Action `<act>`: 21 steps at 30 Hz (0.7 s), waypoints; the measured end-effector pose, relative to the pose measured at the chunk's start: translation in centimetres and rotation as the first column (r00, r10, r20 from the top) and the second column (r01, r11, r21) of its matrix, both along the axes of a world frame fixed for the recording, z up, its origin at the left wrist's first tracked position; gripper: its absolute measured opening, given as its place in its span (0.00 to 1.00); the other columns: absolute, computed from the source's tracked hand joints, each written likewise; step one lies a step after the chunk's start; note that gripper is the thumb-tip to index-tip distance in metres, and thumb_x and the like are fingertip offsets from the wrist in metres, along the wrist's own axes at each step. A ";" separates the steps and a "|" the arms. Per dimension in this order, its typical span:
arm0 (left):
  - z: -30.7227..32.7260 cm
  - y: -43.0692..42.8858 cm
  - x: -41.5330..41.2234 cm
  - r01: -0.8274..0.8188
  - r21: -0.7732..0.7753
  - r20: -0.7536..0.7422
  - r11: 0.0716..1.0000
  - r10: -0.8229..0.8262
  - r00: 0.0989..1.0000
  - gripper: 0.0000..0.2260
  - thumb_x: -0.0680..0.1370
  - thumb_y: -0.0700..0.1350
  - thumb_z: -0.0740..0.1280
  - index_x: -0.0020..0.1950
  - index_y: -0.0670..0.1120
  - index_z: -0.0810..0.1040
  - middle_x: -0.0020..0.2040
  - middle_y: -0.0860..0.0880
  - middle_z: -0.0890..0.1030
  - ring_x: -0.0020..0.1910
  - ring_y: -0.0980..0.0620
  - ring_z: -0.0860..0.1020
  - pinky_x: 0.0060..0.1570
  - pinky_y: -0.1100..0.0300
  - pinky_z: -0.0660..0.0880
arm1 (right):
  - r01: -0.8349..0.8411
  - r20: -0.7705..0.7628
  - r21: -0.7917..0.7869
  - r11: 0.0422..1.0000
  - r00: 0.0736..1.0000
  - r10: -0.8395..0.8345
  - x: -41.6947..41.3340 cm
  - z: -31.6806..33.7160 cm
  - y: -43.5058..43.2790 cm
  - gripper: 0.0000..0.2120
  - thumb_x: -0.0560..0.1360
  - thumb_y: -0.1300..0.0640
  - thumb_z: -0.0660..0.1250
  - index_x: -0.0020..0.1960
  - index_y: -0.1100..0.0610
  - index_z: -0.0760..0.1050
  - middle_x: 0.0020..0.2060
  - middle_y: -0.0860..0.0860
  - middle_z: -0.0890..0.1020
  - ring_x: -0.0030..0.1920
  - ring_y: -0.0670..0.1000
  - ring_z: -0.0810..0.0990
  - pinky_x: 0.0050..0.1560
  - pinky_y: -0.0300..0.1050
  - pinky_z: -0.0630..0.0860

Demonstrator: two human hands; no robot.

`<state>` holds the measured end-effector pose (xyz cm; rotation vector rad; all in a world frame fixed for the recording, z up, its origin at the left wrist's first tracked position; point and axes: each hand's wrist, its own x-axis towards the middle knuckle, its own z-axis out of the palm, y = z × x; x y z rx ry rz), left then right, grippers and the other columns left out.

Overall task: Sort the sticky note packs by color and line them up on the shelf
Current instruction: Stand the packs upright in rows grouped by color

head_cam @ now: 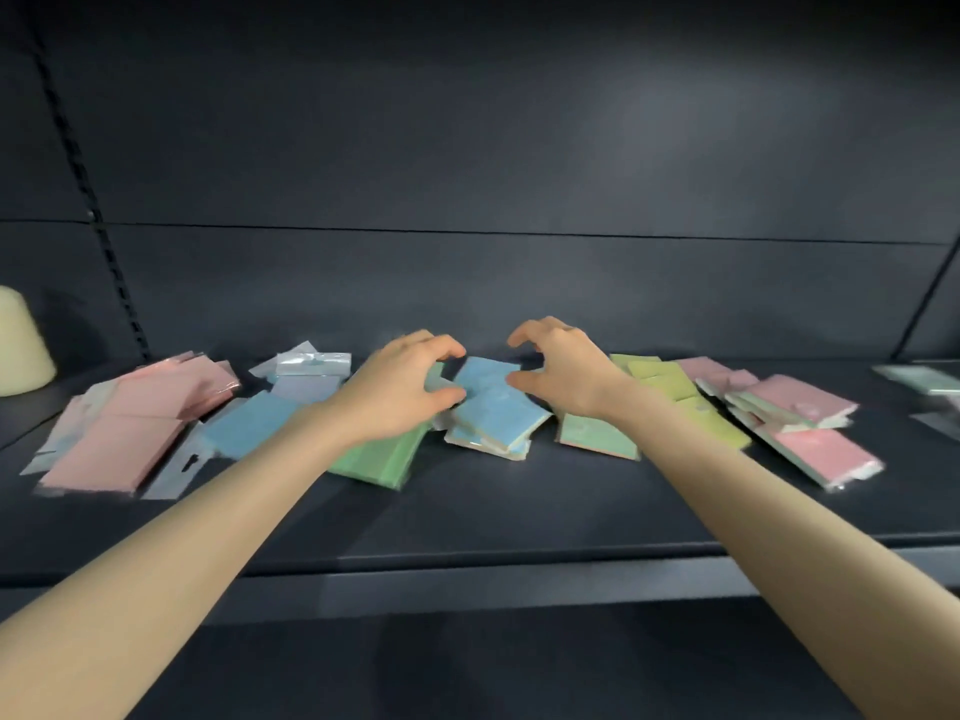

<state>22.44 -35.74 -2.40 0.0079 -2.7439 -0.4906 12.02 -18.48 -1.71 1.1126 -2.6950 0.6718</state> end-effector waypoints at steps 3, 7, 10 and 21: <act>0.8 4.3 -2.0 0.074 -0.029 -0.030 0.997 -0.075 0.997 0.19 0.76 0.49 0.66 0.67 0.51 0.70 0.62 0.54 0.73 0.65 0.52 0.69 0.65 0.50 0.66 | 0.073 -0.029 0.004 0.997 0.997 -0.073 -0.8 0.7 5.3 0.21 0.75 0.52 0.67 0.66 0.55 0.69 0.61 0.54 0.71 0.61 0.55 0.71 0.59 0.48 0.70; 1.0 11.5 -4.4 0.145 -0.068 -0.056 0.987 -0.149 0.987 0.20 0.77 0.50 0.65 0.68 0.50 0.69 0.62 0.53 0.73 0.64 0.51 0.69 0.64 0.51 0.66 | 0.156 -0.052 0.016 0.988 0.986 -0.155 -1.5 1.0 13.4 0.22 0.75 0.53 0.67 0.66 0.55 0.69 0.62 0.54 0.72 0.62 0.55 0.70 0.60 0.47 0.69; 0.7 17.3 -6.0 0.193 -0.096 -0.032 0.976 -0.197 0.980 0.20 0.77 0.51 0.65 0.68 0.51 0.68 0.64 0.52 0.72 0.65 0.49 0.68 0.63 0.51 0.65 | 0.207 -0.041 0.031 0.978 0.978 -0.205 -2.1 1.0 19.8 0.21 0.74 0.54 0.67 0.66 0.56 0.69 0.61 0.54 0.72 0.60 0.56 0.72 0.60 0.50 0.71; 1.3 32.6 -12.4 0.280 -0.172 0.000 0.945 -0.284 0.959 0.21 0.77 0.53 0.63 0.69 0.52 0.66 0.63 0.52 0.71 0.63 0.50 0.67 0.59 0.54 0.64 | 0.310 -0.030 0.047 0.950 0.951 -0.309 -6.5 0.8 36.7 0.22 0.76 0.52 0.67 0.67 0.55 0.68 0.64 0.52 0.70 0.64 0.54 0.70 0.59 0.44 0.68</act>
